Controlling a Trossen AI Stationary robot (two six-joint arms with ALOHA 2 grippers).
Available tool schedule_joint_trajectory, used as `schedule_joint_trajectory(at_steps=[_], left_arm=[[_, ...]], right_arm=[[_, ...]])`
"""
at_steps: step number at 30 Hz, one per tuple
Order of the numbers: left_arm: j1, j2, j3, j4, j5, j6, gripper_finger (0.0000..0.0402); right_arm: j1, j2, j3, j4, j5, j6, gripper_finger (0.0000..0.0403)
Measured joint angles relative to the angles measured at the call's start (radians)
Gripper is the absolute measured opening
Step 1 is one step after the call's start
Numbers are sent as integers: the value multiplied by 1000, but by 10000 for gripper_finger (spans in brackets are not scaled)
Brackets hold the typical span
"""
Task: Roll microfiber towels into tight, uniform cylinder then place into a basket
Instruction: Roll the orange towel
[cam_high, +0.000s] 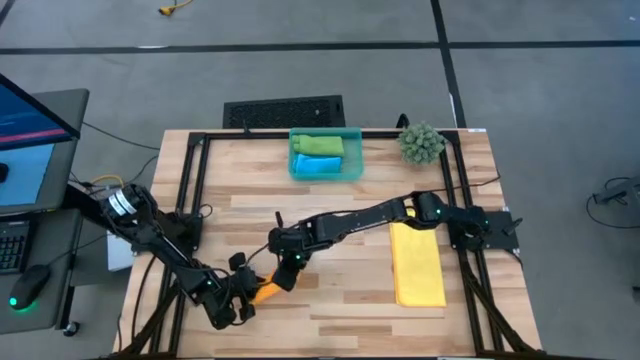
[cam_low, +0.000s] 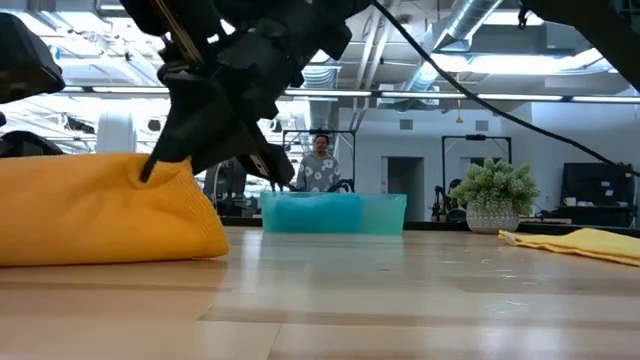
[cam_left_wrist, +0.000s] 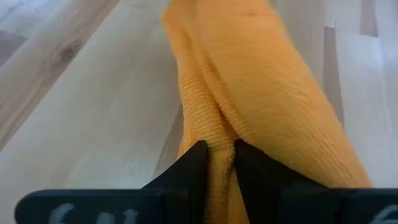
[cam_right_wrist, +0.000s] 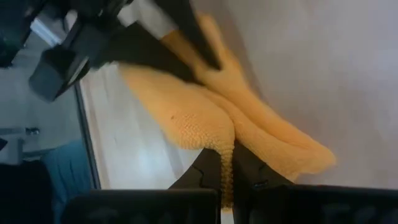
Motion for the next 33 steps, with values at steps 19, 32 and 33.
schedule_joint_trajectory(at_steps=[19, 32, 33], left_arm=[[-31, 2, 45, -16, -22, 120, 77], [-91, 2, 138, -244, -62, 88, 77], [-99, 2, 150, -274, -67, 76, 77]], right_arm=[[6, 8, -18, -109, 119, 23, 21], [4, 6, -50, -90, 145, 34, 21], [4, 6, -50, -93, 145, 34, 21]])
